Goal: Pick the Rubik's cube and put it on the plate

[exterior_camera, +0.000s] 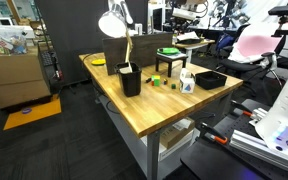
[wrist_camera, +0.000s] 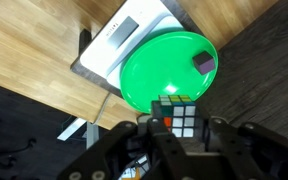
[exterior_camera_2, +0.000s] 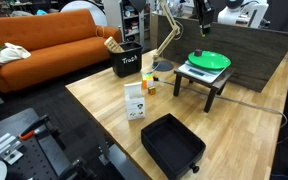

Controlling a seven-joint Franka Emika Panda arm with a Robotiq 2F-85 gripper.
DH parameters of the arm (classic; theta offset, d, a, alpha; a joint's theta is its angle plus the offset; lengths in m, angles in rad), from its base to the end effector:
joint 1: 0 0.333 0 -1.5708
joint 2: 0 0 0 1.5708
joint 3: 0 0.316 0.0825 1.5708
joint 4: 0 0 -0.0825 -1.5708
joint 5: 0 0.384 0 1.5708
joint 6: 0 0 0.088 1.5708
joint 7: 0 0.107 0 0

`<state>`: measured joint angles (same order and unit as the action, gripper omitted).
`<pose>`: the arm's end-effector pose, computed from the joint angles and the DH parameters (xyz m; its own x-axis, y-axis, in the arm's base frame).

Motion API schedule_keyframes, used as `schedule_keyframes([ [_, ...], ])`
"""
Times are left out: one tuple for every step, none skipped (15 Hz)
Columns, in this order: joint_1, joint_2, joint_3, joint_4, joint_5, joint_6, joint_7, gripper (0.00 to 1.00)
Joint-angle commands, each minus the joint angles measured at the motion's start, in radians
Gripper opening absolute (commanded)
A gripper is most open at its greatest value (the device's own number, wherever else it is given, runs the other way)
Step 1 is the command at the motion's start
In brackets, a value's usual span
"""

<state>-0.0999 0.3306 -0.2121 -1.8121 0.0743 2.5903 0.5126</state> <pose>0.6442 -0.1956 0.4128 0.5744 -0.7216 0.3865 -0.7066 -0.6754 -0.2111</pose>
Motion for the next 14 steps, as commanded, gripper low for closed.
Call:
schedule_keyframes([
  [-0.033, 0.081, 0.025, 0.119, 0.082, -0.037, -0.041, 0.08],
  [-0.036, 0.099, 0.025, 0.143, 0.097, -0.048, -0.038, 0.08],
  [-0.031, 0.113, 0.014, 0.159, 0.092, -0.044, -0.025, 0.08],
  [-0.035, 0.122, 0.015, 0.17, 0.1, -0.042, -0.027, 0.08],
  [-0.036, 0.129, 0.014, 0.175, 0.103, -0.036, -0.026, 0.08],
  [-0.037, 0.136, 0.012, 0.179, 0.103, -0.04, -0.023, 0.08],
  [-0.032, 0.137, -0.001, 0.176, 0.087, -0.054, -0.007, 0.08],
  [-0.034, 0.141, -0.004, 0.175, 0.087, -0.071, -0.004, 0.08],
  [-0.037, 0.145, -0.004, 0.173, 0.09, -0.089, -0.006, 0.08],
  [-0.04, 0.15, -0.005, 0.175, 0.089, -0.112, -0.007, 0.08],
  [-0.044, 0.157, -0.004, 0.177, 0.09, -0.129, -0.009, 0.08],
  [-0.048, 0.165, -0.001, 0.18, 0.094, -0.141, -0.013, 0.08],
  [-0.054, 0.175, 0.002, 0.186, 0.099, -0.15, -0.018, 0.08],
  [-0.057, 0.185, 0.005, 0.19, 0.101, -0.148, -0.023, 0.08],
])
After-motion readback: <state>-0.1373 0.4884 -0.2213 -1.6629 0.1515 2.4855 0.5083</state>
